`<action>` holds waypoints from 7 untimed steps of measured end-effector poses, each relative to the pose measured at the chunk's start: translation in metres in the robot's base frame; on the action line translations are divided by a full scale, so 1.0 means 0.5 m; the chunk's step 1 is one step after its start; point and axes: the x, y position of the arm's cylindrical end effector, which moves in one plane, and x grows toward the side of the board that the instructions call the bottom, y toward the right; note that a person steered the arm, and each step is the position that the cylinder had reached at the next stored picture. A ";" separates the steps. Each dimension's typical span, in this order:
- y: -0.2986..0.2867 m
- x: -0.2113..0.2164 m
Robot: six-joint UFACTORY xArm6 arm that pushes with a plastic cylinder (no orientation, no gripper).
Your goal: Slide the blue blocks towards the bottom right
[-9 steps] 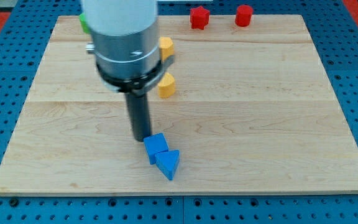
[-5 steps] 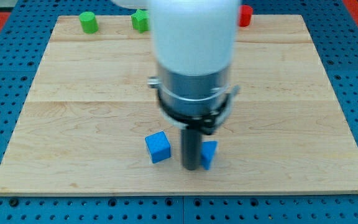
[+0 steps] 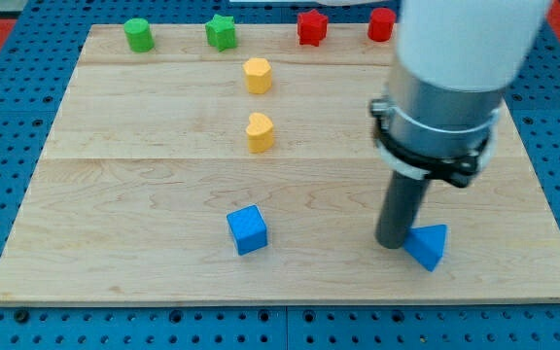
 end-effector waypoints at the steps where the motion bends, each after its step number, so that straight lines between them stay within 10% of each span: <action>1: -0.081 0.032; 2: -0.198 0.128; 4: -0.546 0.045; 7: -0.195 -0.015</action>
